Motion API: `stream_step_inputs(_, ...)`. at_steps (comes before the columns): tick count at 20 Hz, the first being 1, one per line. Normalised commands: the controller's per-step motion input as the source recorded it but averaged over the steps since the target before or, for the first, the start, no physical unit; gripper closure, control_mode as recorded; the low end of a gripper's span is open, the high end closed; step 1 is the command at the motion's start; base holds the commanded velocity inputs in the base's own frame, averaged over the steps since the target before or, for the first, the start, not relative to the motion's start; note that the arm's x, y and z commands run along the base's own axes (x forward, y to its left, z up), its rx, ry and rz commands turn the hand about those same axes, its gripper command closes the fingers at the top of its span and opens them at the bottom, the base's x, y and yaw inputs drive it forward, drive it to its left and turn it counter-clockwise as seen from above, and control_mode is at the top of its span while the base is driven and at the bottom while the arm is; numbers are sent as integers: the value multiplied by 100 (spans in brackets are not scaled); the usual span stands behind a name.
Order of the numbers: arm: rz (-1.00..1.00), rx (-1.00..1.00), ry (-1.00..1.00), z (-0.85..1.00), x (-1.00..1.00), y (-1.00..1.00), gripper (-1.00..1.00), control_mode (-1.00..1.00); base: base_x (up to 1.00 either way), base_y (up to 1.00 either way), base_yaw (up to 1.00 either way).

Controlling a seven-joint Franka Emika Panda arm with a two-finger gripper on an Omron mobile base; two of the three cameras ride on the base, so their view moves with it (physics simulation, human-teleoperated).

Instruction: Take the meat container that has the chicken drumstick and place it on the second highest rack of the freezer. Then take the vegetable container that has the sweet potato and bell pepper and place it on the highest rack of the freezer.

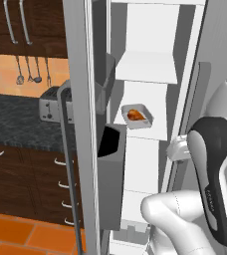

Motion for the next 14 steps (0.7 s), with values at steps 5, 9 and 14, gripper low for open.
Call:
stream_step_inputs(5, 0, 0, 0, 0, 1, -6, -100, 100, 0, 0, 0)
stream_step_inputs(9, 0, 0, 0, 0, 0, 0, -100, 100, -71, -51, 21)
stream_step_inputs(14, 0, 0, 0, 0, 0, 0, -100, 100, -65, -59, 64)
